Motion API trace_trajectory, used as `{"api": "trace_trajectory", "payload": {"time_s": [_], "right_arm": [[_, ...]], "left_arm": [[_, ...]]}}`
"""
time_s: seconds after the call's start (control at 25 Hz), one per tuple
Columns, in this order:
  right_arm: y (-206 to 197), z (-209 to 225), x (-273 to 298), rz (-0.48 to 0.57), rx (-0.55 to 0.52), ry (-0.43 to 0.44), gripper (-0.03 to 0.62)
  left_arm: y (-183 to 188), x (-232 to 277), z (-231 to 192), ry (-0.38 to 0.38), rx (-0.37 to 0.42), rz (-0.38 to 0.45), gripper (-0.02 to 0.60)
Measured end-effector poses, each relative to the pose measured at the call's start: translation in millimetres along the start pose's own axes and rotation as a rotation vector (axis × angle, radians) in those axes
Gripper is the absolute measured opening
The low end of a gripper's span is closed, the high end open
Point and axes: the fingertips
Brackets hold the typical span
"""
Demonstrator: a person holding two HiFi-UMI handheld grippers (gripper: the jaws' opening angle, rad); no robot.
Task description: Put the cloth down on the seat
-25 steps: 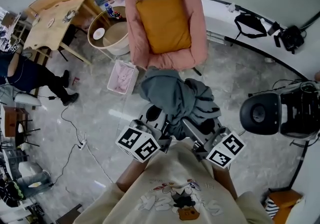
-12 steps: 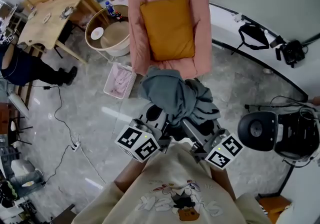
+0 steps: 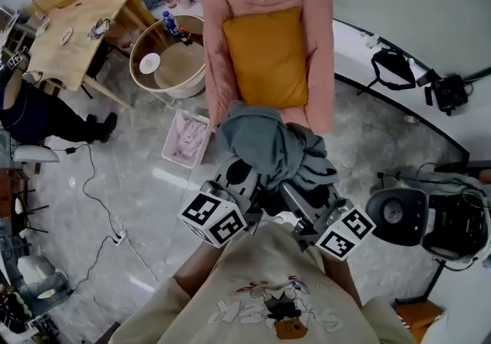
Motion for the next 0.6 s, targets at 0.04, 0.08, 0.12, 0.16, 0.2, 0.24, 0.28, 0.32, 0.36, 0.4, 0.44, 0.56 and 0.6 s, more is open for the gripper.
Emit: {"api": "trace_trajectory", "payload": {"time_s": [0.04,0.08,0.12,0.16,0.2,0.24,0.28,0.32,0.36,0.4,0.44,0.56,0.6], "right_arm": [[-1,2,8,0.002,-0.002,-0.002,0.219],[-2,4,16,0.003,-0.003,-0.005,0.219],[0,6,26,0.002,-0.002,-0.009,0.219],[4,8,36,-0.003,0.003,-0.014,0.219],[10,10,47,-0.010,0.010,-0.017,0.219],[15,12,56,-0.015,0.016,-0.019,0.219],[17,13,63,-0.017,0.018,-0.019,0.219],[14,13,68,-0.016,0.017,-0.017,0.219],[10,13,72,-0.013,0.014,-0.016,0.219],[6,13,76,-0.011,0.010,-0.015,0.219],[4,14,82,-0.009,0.005,-0.016,0.219],[4,19,102,-0.017,-0.009,-0.015,0.219],[4,20,108,-0.025,-0.008,-0.014,0.219]], "left_arm": [[3,2,-7,-0.008,0.003,-0.001,-0.008],[6,3,-15,-0.009,0.002,-0.003,-0.008],[11,6,-23,-0.008,-0.003,-0.008,-0.008],[19,11,-30,-0.008,-0.009,-0.014,-0.008],[28,16,-37,-0.008,-0.015,-0.019,-0.008],[36,20,-42,-0.009,-0.020,-0.022,-0.008],[40,22,-48,-0.010,-0.021,-0.022,-0.008],[41,21,-53,-0.014,-0.019,-0.019,-0.008],[41,18,-58,-0.017,-0.015,-0.014,-0.008],[40,17,-64,-0.020,-0.012,-0.009,-0.008],[42,17,-70,-0.021,-0.011,-0.006,-0.008],[51,21,-88,-0.008,-0.023,-0.008,-0.008],[53,22,-94,-0.004,-0.029,-0.009,-0.008]]}}
Point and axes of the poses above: the fingertips, and each gripper's own axes: x forward along the fingers, z to its right, y out of its top, and after that the axes turned 7 degrees about y, right-handed
